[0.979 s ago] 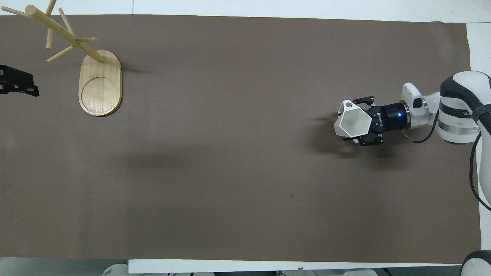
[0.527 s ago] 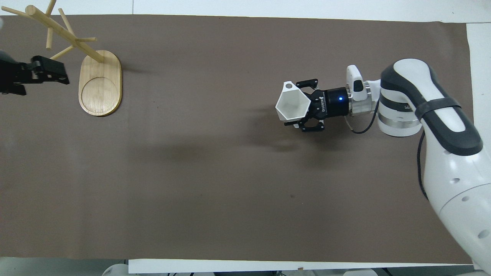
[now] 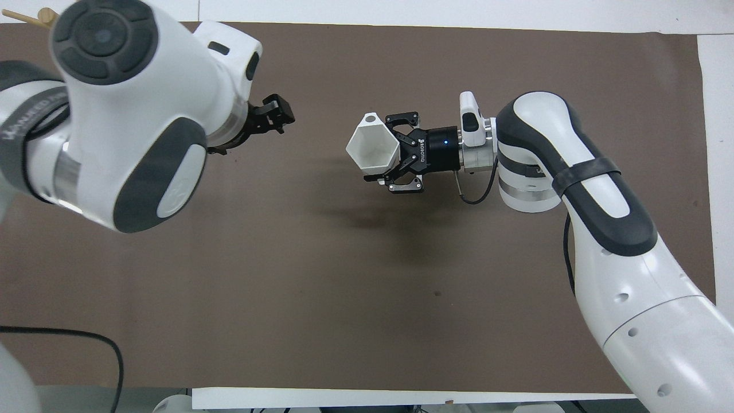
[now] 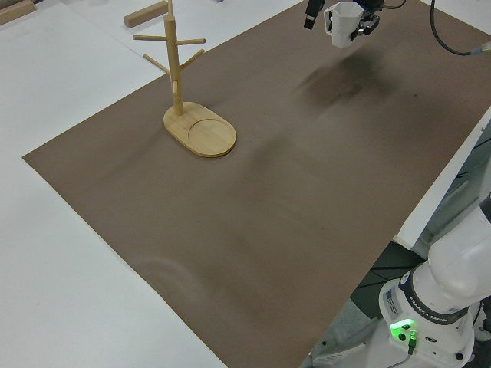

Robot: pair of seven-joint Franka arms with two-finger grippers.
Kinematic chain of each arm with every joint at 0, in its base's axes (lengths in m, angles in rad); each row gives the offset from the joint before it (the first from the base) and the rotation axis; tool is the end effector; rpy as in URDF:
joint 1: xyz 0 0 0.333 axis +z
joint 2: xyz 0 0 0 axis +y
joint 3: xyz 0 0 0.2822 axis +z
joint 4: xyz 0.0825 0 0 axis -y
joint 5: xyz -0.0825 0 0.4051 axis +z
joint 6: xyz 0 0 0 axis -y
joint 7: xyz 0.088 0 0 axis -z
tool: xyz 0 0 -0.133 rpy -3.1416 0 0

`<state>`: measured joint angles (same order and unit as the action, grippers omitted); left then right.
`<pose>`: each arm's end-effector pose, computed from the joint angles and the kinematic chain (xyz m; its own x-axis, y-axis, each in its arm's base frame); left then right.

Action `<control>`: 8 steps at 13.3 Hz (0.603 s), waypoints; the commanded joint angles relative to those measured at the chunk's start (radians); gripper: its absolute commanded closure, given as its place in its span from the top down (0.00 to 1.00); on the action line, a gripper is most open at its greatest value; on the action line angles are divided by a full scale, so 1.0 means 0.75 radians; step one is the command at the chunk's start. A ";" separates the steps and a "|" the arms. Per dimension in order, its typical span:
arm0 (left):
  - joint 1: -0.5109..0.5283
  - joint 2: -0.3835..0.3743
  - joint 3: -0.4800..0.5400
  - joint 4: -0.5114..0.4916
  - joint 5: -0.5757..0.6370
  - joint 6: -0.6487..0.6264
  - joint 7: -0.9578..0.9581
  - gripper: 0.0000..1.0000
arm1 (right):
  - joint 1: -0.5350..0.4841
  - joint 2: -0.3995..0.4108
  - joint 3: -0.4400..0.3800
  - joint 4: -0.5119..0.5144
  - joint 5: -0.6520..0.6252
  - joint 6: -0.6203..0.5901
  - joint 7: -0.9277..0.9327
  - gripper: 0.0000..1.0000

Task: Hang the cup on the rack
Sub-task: 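Lift the cup with the right gripper while the left gripper approaches, then grasp the cup handle with the left gripper beside the right gripper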

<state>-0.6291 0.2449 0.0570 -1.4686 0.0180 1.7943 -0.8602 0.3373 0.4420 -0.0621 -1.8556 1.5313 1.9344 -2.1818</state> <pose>0.5539 -0.3581 0.4856 0.9571 0.2795 0.0768 0.2771 -0.9600 0.0408 0.5966 0.2669 0.2545 0.0591 0.2894 0.9554 0.9979 0.0070 -0.0638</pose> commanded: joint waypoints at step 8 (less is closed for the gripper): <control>-0.127 0.160 0.020 0.058 -0.126 0.092 -0.321 0.99 | 0.045 -0.039 -0.007 -0.017 0.026 0.092 0.021 0.37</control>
<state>-0.7050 0.3580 0.0570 -1.3874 -0.0558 1.8125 -1.0385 0.3700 0.4313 -0.0657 -1.8547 1.5315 1.9896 -2.1818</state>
